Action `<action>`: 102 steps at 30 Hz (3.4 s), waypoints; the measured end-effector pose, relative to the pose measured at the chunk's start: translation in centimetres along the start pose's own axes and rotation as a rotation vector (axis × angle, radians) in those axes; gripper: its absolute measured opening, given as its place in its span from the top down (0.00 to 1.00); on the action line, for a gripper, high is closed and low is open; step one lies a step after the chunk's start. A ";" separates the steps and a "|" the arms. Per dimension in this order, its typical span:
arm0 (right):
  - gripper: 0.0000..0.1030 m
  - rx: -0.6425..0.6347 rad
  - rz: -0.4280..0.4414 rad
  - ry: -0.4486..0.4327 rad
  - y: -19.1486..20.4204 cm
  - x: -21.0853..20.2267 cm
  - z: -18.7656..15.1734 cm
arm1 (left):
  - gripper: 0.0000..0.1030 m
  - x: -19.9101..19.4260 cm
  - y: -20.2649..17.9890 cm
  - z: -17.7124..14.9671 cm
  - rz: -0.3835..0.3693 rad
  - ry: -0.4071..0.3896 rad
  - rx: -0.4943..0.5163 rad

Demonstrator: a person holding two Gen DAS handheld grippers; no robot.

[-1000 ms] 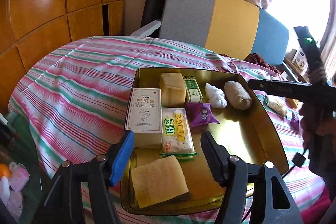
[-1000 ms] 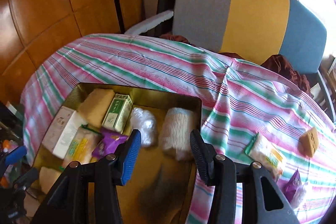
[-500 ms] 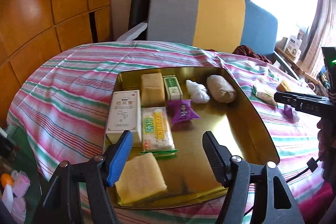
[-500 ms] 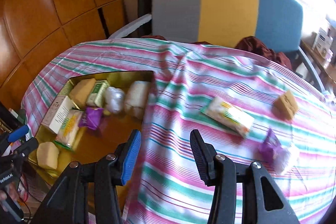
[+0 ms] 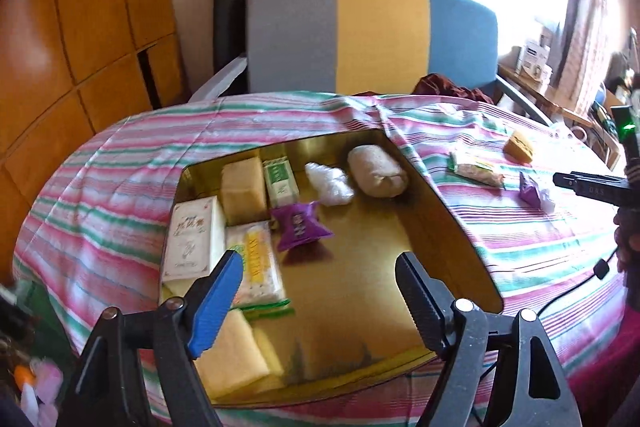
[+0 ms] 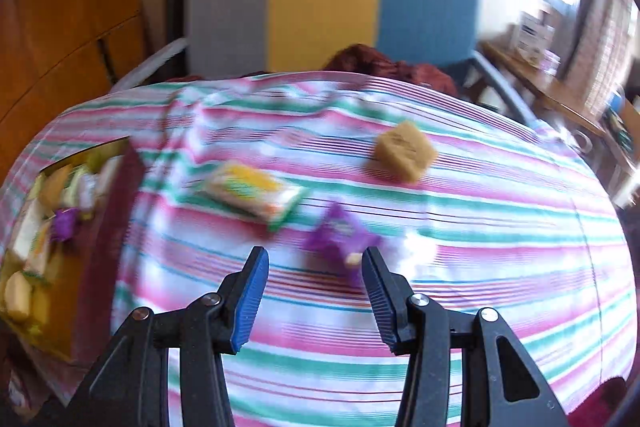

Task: Organize objects
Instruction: 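Move the left tool to the yellow sponge on the table, then grasp the yellow sponge with the left tool, then carry the yellow sponge over the gold tray while the right tool grasps the clear plastic bag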

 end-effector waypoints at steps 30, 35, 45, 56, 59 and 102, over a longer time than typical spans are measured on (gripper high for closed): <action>0.52 0.448 -0.036 0.143 -9.6 1.6 -0.9 | 0.22 5.2 -15.9 12.4 -0.196 -0.029 0.266; 0.52 0.455 -0.019 0.159 -9.3 1.5 -1.1 | 0.22 7.7 -19.2 15.3 -0.266 0.002 0.277; 0.52 0.540 0.079 0.196 -9.4 1.4 -1.2 | 0.09 14.4 -28.5 20.9 -0.381 0.073 0.353; 0.52 0.646 0.162 0.240 -10.2 1.5 -1.6 | 0.02 22.5 -36.8 23.8 -0.351 0.088 0.634; 0.52 0.656 0.174 0.249 -10.3 1.6 -1.7 | 0.02 24.1 -38.2 23.8 -0.344 0.093 0.674; 0.52 0.596 0.154 0.195 -9.0 4.3 -0.6 | 0.39 3.8 -12.9 9.4 -0.284 -0.044 0.177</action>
Point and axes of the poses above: each gripper's, at about its wrist camera, not at the fingertips, and x roughly the way its jaws point, y to its left, z to its top, the point moved 10 cm from there along x, roughly the way its jaws point, and after that the axes turned 13 degrees about x, right-handed, at the moved point
